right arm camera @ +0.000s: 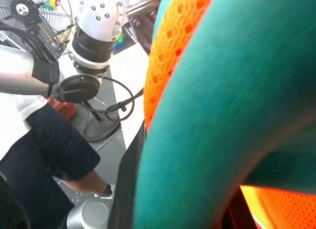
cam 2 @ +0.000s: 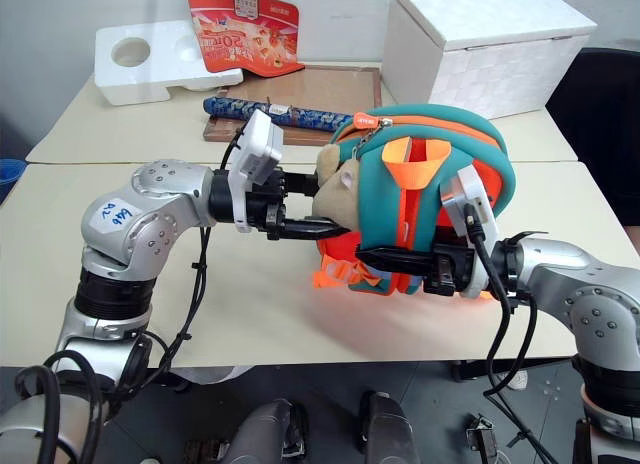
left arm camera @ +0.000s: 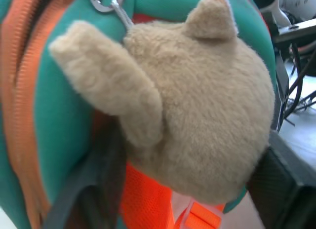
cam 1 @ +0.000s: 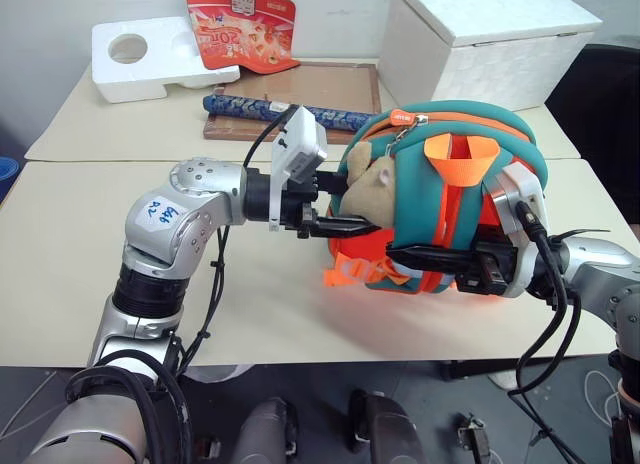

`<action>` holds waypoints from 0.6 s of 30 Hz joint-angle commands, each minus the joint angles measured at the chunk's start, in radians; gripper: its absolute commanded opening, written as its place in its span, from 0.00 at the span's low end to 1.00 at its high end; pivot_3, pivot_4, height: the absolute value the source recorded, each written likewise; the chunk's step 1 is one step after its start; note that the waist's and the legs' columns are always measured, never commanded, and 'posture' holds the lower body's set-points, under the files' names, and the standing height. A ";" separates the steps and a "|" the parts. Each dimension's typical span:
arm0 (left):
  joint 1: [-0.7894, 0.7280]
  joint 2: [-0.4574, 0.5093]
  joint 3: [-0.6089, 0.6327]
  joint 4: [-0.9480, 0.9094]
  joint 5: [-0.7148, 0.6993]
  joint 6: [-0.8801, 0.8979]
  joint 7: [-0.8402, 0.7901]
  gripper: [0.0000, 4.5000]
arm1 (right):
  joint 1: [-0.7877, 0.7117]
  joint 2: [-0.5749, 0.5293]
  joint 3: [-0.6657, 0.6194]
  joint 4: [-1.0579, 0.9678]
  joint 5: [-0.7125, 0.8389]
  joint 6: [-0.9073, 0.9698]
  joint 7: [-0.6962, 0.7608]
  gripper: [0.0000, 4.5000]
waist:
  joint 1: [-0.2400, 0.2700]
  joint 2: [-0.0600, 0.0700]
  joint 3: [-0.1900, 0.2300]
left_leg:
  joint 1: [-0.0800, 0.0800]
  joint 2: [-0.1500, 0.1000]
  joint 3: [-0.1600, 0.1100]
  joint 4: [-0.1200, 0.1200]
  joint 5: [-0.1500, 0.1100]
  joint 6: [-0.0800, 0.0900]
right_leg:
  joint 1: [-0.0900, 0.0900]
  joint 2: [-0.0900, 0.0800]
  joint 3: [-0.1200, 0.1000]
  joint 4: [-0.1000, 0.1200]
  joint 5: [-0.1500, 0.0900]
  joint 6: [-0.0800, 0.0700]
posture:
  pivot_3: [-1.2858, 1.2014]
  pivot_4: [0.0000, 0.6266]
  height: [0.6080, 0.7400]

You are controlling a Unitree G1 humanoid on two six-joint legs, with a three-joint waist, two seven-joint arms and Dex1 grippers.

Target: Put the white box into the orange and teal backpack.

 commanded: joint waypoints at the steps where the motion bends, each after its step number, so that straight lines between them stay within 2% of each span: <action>1: -0.006 0.002 0.042 -0.012 -0.040 -0.005 -0.004 0.42 | 0.003 0.002 -0.013 -0.011 0.006 -0.015 0.006 0.00 | 0.000 0.000 0.000 | 0.000 0.000 0.000 0.000 0.000 0.000 | 0.000 0.000 0.000 0.000 0.000 0.000 | 0.52 0.24 1.00; 5: -0.035 0.024 0.070 0.016 -0.064 0.001 -0.022 0.27 | 0.024 -0.009 -0.031 -0.001 -0.008 -0.022 0.012 0.00 | 0.000 0.000 0.000 | 0.000 0.000 0.000 0.000 0.000 0.000 | 0.000 0.000 0.000 0.000 0.000 0.000 | 0.52 0.24 1.00; 9: -0.107 0.130 0.121 0.134 -0.053 -0.028 -0.088 0.27 | 0.074 -0.022 -0.068 0.003 -0.021 -0.031 0.013 0.00 | 0.000 0.000 0.000 | 0.000 0.000 0.001 0.000 0.000 0.000 | -0.001 0.001 -0.001 0.000 0.000 0.000 | 0.52 0.24 1.00; 12: -0.129 0.224 0.116 0.248 -0.011 -0.111 -0.176 0.27 | 0.116 -0.027 -0.100 0.003 -0.021 -0.040 0.013 0.00 | -0.003 0.000 0.000 | 0.000 0.000 0.002 -0.001 0.000 0.000 | -0.002 0.001 -0.004 0.000 0.000 0.000 | 0.52 0.24 1.00; 15: -0.125 0.281 0.067 0.326 0.060 -0.195 -0.235 0.27 | 0.146 -0.027 -0.122 0.000 -0.021 -0.046 0.011 0.00 | -0.002 0.000 0.000 | 0.000 0.000 0.003 -0.001 0.000 0.000 | -0.002 0.001 -0.005 0.000 0.000 0.000 | 0.52 0.24 1.00; 18: -0.053 0.330 -0.042 0.408 0.236 -0.426 -0.279 0.27 | 0.178 -0.022 -0.141 -0.017 -0.013 -0.049 0.005 0.00 | -0.002 0.001 0.000 | 0.000 0.000 0.003 -0.001 0.000 0.000 | -0.002 0.001 -0.005 0.000 0.000 0.000 | 0.52 0.24 1.00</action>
